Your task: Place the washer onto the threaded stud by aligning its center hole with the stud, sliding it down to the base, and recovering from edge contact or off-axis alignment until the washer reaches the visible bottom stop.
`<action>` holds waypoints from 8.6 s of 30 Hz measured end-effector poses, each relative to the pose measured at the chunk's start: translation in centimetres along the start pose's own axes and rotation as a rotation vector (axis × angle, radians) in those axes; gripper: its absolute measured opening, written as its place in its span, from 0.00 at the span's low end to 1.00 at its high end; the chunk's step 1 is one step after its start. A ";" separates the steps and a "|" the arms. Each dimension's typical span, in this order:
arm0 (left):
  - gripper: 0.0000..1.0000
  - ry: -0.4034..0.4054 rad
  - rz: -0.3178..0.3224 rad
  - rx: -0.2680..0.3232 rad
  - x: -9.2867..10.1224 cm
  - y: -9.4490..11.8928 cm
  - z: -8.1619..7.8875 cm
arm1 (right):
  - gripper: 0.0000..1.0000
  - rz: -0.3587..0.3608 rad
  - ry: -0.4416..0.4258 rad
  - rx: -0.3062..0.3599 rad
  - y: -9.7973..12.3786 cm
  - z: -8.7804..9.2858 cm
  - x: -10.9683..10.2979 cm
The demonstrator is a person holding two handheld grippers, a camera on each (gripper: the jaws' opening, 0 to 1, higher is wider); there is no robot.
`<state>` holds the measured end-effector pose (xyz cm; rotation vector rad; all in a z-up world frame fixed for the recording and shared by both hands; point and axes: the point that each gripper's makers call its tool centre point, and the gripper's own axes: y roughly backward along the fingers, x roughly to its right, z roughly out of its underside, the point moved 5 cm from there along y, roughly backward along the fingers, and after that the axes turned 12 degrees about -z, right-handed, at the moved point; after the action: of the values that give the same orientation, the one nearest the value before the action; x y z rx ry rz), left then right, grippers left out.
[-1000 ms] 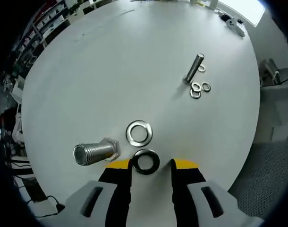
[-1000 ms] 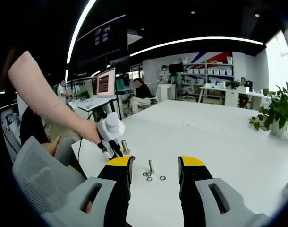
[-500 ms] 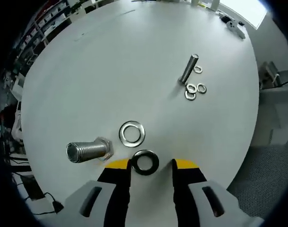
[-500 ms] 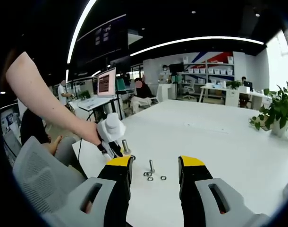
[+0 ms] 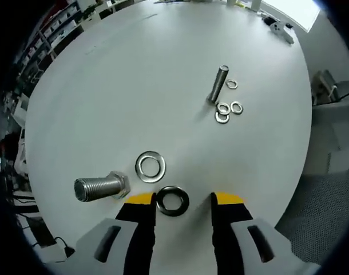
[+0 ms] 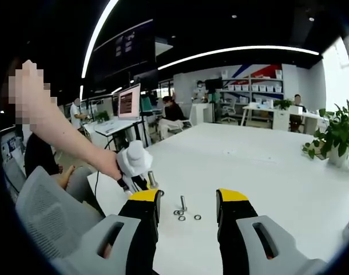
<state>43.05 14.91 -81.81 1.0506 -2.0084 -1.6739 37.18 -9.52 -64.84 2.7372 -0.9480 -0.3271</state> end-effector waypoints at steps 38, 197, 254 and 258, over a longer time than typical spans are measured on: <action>0.28 -0.063 0.016 -0.027 -0.2 0.0 0.6 | 0.41 0.008 -0.002 0.004 0.2 0.0 0.1; 0.19 -0.237 -0.107 0.050 -6.9 4.9 -2.3 | 0.42 0.031 -0.027 -0.023 0.2 0.6 0.8; 0.33 0.052 -0.090 0.050 -5.7 4.9 1.6 | 0.42 0.031 -0.048 -0.036 0.1 1.0 1.0; 0.33 0.097 -0.100 0.078 -5.3 6.4 1.9 | 0.42 0.023 -0.039 -0.041 0.0 1.0 0.8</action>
<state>43.30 20.30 -75.22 1.2540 -2.0036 -1.5712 37.51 -10.18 -65.94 2.6896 -0.9710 -0.3926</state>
